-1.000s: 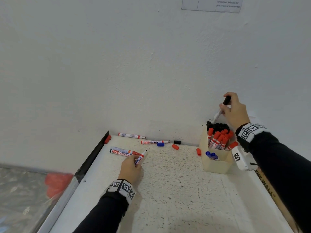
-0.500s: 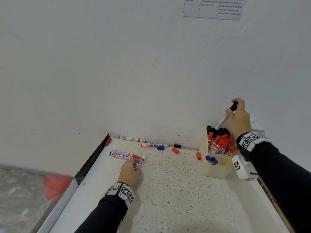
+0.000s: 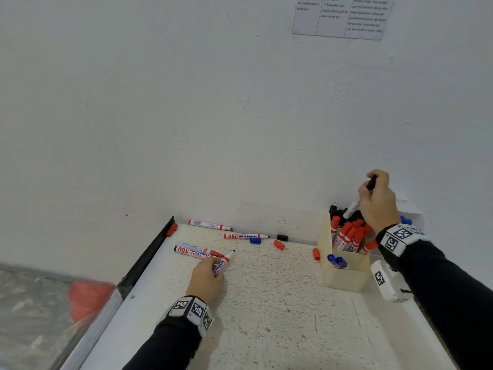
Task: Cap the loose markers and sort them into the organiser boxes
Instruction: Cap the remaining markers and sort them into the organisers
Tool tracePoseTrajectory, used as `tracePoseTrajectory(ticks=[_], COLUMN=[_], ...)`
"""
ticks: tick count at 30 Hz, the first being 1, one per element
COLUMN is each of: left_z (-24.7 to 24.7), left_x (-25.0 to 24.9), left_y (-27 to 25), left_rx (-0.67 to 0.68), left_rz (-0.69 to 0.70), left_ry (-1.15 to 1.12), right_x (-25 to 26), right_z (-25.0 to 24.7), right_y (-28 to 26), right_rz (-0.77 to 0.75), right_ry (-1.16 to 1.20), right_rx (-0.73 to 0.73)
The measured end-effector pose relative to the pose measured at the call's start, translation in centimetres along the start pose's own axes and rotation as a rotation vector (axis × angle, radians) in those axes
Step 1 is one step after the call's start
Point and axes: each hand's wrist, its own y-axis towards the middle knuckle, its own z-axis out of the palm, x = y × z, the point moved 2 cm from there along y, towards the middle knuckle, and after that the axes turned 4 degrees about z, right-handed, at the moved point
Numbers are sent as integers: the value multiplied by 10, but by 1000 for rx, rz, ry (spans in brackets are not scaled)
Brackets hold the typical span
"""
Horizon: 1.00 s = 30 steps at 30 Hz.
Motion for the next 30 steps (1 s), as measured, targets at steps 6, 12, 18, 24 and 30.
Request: tracePoseTrajectory(ticks=[6,12,18,24,30], left_z=[0,0,0,0,-2], left_x=[-1,-3,-3,-2,-1], left_y=[-2,-3,-3,-1,0], left_rx=[-1,2,-4,-9,-55], left_rz=[0,7,-9,-3,-46], left_ry=[-5,-13,-25,-38,-93], right_x=[-12,-30,-38,-42,-36], right_z=[5,20,38,52,56], right_y=[-9,-4,-6,-9,-15], right_rz=[45,105,158,139,16], right_ry=[-135,-265,-365,-417,-549], right_rx=[182,151,180,282,487])
